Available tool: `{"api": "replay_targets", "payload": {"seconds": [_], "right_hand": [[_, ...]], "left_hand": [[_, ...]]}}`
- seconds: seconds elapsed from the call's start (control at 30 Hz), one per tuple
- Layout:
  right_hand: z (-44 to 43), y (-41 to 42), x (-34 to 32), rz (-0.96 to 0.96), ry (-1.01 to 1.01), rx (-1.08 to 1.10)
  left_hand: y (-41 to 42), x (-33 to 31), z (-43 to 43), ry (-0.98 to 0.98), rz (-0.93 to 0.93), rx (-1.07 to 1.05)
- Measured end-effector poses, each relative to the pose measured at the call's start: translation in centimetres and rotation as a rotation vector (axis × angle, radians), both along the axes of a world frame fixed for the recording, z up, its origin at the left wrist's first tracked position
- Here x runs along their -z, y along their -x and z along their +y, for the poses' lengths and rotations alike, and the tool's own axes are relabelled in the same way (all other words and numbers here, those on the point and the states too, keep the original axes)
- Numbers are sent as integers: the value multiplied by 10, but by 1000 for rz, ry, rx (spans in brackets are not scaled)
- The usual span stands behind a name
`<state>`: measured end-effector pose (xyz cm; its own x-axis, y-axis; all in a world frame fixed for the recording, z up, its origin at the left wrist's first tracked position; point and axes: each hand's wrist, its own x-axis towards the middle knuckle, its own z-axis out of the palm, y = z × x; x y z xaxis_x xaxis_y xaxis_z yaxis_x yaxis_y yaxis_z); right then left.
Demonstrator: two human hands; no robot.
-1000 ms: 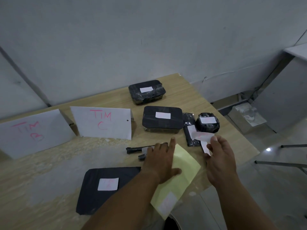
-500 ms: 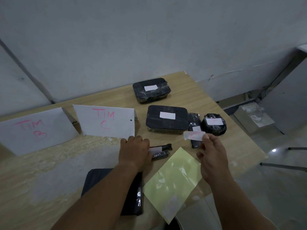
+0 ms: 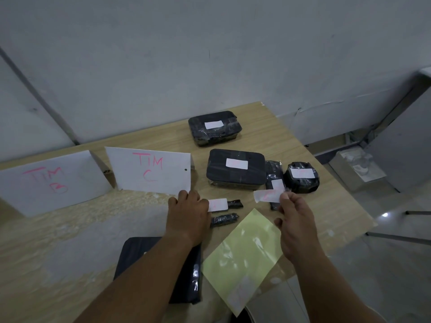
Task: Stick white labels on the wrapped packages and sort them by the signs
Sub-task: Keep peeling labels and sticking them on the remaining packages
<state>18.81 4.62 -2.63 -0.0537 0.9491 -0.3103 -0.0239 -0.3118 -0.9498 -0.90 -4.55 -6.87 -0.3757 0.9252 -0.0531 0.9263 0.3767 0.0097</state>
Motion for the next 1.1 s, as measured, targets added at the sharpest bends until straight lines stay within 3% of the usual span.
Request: {"api": "replay_targets", "payload": {"seconds": [0.4,0.63,0.7,0.8,0.87,1.1], "right_hand": [[-5,-1,6,-19,81,-100],[-9,-4,8,-38,109,-115],[-11,-5,8,-32,161,-146],[-14,-5,6,65,284,-189],[-17,-3,4,98,329,-195],[-26,-1,-8,-1,270,-307]], "left_hand": [[-14,-13,-4,207,-85,70],[-18,-13,-2,239,-42,91],[-19,-18,0,190,-195,50],[-18,-28,3,91,-637,-65],[-20,-33,4,41,-837,-99],[-20,-38,0,-5,-1047,-103]]}}
